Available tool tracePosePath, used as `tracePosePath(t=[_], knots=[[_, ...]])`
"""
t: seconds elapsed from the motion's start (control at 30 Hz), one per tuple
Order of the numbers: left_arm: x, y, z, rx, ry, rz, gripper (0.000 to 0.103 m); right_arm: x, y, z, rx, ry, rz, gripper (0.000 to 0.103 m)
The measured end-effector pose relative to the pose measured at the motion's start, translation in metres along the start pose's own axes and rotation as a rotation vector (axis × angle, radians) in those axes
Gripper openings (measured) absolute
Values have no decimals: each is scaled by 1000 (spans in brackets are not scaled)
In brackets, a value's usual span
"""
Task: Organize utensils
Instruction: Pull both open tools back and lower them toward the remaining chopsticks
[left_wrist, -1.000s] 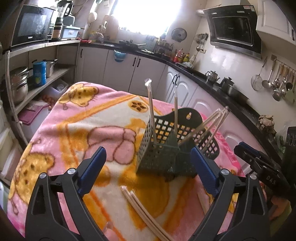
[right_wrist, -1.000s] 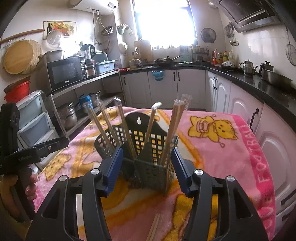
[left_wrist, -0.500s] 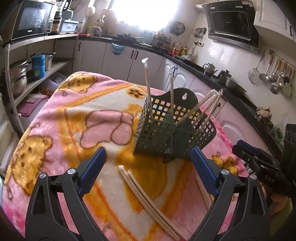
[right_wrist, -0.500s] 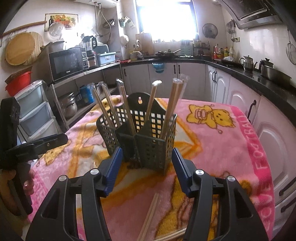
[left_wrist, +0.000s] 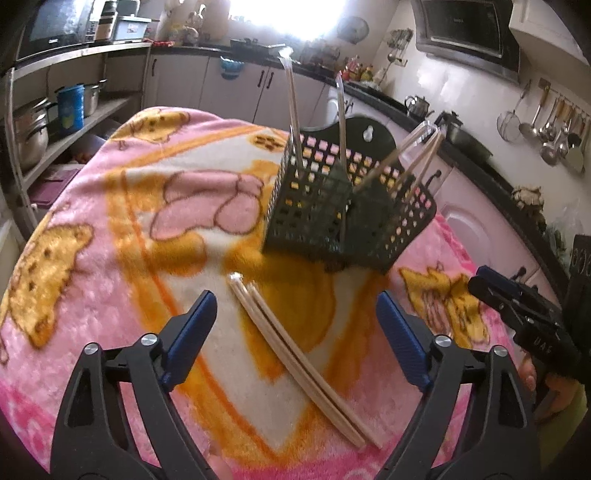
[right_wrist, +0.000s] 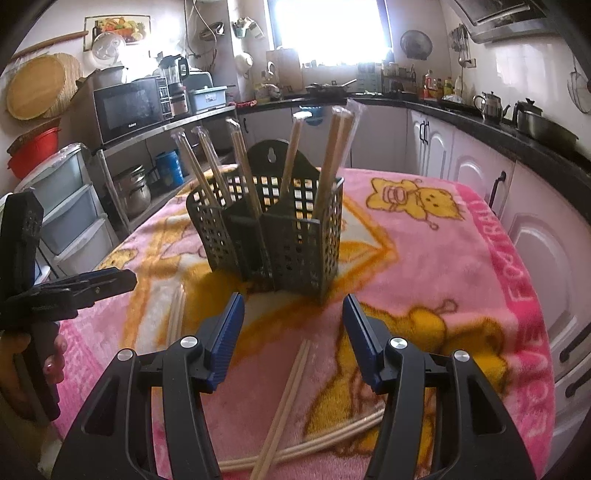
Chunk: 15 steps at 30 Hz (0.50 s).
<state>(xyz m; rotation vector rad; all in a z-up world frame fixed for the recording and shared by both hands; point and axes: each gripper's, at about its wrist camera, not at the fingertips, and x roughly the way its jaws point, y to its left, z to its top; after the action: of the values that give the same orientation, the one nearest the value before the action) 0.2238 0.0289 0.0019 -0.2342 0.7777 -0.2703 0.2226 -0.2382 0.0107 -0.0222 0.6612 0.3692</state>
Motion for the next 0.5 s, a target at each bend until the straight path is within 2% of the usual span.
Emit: tracePosePath(t=[0.27, 0.5], knots=[[25, -4, -17, 1, 98, -17, 42, 5, -9, -16, 10, 34, -3, 53], [49, 0, -16, -23, 147, 3, 35, 13, -16, -23, 23, 56, 8, 53]])
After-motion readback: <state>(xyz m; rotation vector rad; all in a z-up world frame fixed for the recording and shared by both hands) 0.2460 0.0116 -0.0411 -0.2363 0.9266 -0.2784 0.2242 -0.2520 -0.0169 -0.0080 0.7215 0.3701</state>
